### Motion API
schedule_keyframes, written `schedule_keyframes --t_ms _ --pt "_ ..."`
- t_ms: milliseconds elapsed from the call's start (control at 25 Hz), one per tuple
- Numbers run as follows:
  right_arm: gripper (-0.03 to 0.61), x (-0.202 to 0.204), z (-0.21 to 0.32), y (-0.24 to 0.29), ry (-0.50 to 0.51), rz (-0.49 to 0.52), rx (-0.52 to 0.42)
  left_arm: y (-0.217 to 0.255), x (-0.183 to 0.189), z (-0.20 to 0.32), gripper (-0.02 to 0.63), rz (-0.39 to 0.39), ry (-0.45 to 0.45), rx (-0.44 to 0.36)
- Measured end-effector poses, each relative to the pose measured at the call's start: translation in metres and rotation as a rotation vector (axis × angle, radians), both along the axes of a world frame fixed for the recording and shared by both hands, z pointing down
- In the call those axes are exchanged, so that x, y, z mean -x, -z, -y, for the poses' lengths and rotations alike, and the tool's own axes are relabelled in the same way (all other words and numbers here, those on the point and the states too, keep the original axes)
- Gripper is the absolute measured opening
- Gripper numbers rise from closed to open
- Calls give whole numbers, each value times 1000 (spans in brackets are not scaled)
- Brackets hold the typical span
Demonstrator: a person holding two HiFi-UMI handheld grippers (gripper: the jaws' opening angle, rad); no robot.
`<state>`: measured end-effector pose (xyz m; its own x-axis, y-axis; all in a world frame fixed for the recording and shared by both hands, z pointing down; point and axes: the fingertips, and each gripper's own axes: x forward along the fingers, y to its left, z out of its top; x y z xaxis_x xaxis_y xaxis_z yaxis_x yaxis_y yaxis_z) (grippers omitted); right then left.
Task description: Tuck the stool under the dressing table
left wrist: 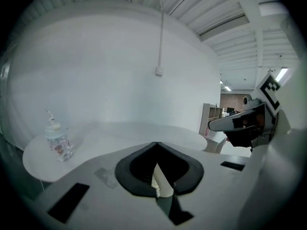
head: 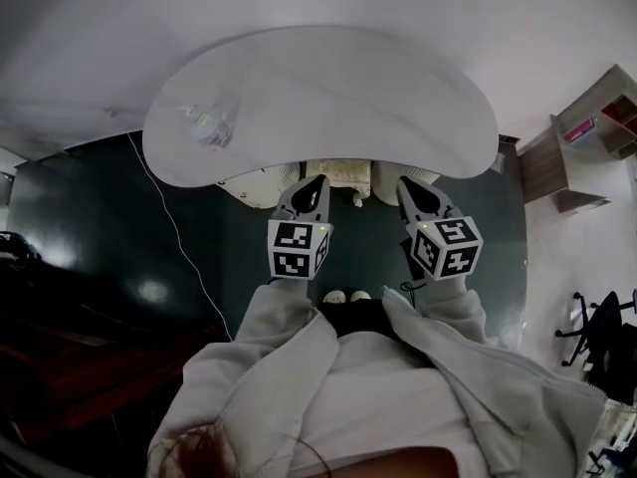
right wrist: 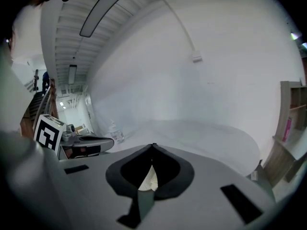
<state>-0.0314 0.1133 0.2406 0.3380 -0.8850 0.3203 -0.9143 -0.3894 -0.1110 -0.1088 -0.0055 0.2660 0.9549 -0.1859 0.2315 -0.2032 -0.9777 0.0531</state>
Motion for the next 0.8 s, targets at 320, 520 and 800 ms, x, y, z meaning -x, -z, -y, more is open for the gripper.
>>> schedule_keyframes --t_ms 320,520,800 --pt "49 13 -21 24 -37 -60 -9 26 28 2 14 -22 -2 -45" --pt "49 12 -36 36 -90 -130 -37 39 36 0 14 -60 -12 -59" --pt "49 -3 -55 34 -203 -171 -49 43 52 9 14 -112 23 -8"
